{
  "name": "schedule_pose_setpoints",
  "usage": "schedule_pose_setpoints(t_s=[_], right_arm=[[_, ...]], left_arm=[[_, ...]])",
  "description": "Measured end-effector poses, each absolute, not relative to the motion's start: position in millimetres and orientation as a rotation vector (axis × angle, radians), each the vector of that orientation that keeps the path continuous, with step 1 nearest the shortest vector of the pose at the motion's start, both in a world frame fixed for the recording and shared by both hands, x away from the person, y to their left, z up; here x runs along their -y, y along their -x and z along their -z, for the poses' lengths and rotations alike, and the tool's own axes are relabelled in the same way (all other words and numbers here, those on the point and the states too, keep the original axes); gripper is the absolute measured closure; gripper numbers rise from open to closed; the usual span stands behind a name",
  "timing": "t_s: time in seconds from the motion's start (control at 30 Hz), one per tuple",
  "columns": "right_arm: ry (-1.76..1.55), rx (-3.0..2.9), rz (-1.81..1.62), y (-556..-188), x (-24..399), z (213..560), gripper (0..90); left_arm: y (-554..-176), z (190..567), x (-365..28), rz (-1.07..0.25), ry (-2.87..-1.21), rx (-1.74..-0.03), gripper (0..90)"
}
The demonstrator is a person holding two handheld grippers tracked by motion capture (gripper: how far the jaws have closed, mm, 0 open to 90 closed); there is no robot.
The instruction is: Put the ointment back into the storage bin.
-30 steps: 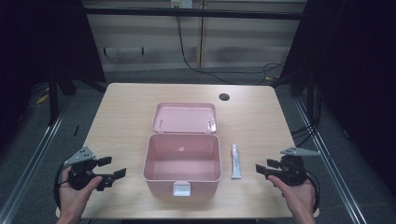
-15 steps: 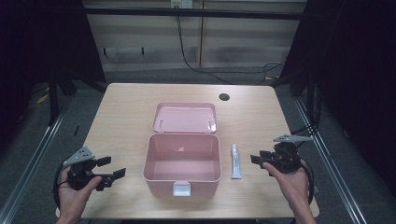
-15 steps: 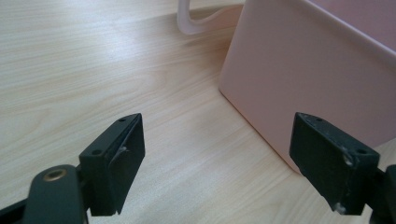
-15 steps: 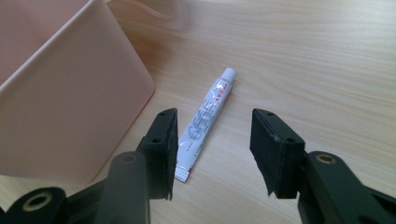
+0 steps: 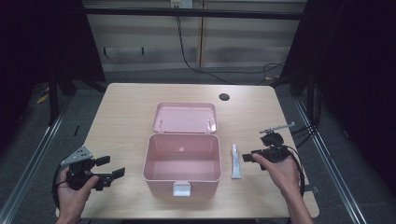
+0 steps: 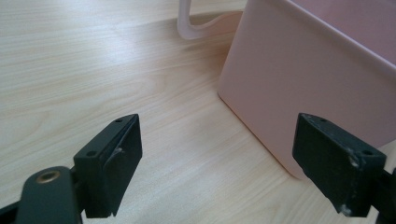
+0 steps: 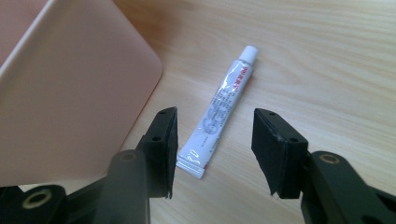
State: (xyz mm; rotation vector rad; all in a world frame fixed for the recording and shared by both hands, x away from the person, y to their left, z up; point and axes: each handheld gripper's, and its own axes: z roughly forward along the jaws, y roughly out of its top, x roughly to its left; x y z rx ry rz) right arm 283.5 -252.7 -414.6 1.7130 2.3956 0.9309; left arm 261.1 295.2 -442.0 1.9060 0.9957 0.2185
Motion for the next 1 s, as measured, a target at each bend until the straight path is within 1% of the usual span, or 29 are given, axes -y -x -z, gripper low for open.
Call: schedule_pose_setpoints(t_s=[0.07, 0.13, 0.27, 0.47, 1.0], right_arm=[[-1.735, -2.429, -0.883, -287.6, 247.2, 417.8, 49.6], [-1.745, -2.464, -0.865, -291.3, 242.2, 421.0, 49.7], [-1.779, -2.481, -0.842, -299.3, 236.9, 424.6, 54.6], [-1.794, -2.543, -0.747, -313.2, 229.6, 426.9, 59.0], [-1.847, -2.579, -0.559, -340.6, 218.6, 442.3, 62.7]], left_arm=[[-261.1, 441.8, -295.7, -0.214, -1.908, -0.992, 16.0], [-261.3, 441.9, -295.7, -0.215, -1.91, -0.994, 16.0], [-261.2, 442.1, -294.9, -0.215, -1.908, -0.993, 16.1], [-261.3, 442.0, -295.1, -0.217, -1.909, -0.994, 16.1], [-261.2, 442.6, -294.4, -0.217, -1.923, -0.992, 16.1]])
